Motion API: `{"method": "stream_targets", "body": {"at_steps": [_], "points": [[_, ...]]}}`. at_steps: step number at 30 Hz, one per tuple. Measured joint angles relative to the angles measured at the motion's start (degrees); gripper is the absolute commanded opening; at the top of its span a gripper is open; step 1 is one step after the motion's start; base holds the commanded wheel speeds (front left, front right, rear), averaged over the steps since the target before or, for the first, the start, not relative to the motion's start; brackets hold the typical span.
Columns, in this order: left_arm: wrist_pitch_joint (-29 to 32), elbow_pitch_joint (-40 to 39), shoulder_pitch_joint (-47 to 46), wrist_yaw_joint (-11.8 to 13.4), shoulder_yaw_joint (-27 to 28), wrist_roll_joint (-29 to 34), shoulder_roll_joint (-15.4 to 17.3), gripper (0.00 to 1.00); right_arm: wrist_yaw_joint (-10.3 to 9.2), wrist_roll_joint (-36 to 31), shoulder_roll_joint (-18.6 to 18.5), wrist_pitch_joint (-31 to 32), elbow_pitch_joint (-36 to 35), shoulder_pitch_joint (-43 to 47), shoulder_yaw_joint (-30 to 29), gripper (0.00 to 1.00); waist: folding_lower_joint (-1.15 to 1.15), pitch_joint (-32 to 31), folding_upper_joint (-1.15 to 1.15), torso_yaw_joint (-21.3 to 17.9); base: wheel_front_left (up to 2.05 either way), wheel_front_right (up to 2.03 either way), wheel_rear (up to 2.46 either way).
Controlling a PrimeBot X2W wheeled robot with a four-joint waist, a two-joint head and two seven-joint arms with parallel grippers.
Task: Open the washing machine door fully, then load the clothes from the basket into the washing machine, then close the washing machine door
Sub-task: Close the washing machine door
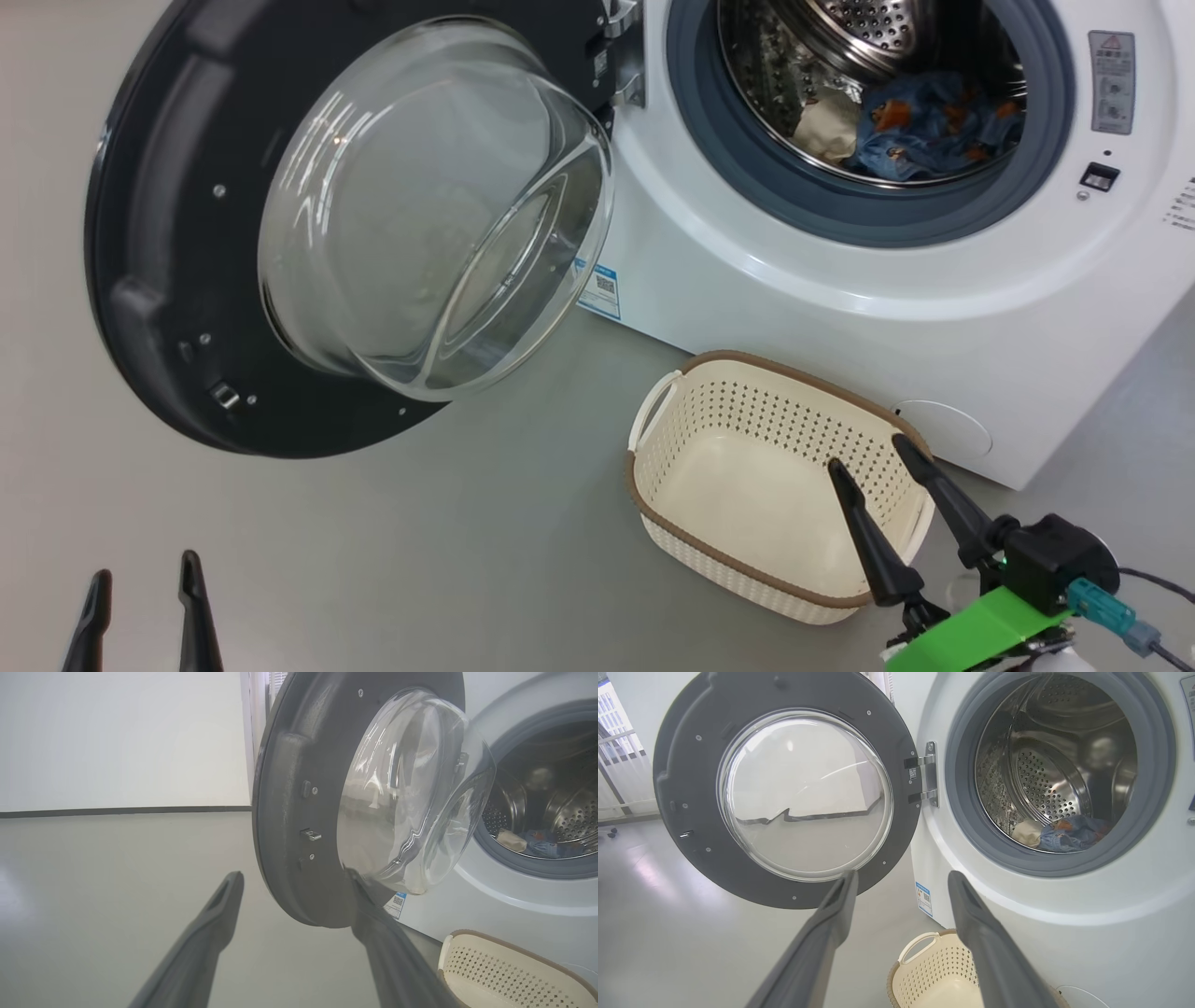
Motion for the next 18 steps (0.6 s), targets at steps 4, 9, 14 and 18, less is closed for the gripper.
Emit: {"method": "stream_targets", "body": {"at_steps": [4, 9, 14, 18], "points": [[0.0, -0.9, 0.1, 0.7, 0.0, -0.4, 0.0, 1.0, 0.0, 0.3, -0.3, 0.0, 0.5, -1.6, 0.8, 1.0, 0.0, 0.4, 0.0, 0.5, 0.0, 0.0, 0.0], [0.0, -1.5, 0.4, 1.0, 0.1, -0.7, 0.0, 1.0, 0.0, 0.8, -0.4, 0.0, 0.7, -1.6, 1.0, 1.0, 0.0, 0.2, 0.0, 0.5, 0.0, 0.0, 0.0], [0.0, -2.0, 0.8, 0.9, 0.0, -1.5, 0.0, 0.12, 0.0, 1.2, -0.4, 0.0, 0.7, -1.6, 1.0, 1.0, 0.0, 0.2, 0.0, 0.4, 0.0, 0.0, 0.0], [0.0, -2.8, 0.3, -0.2, 0.0, -5.5, 0.0, 0.0, 0.0, 1.2, -0.3, 0.0, 0.6, -1.6, 0.6, 1.0, 0.0, 0.3, 0.0, 0.3, 0.0, 0.0, 0.0]]}}
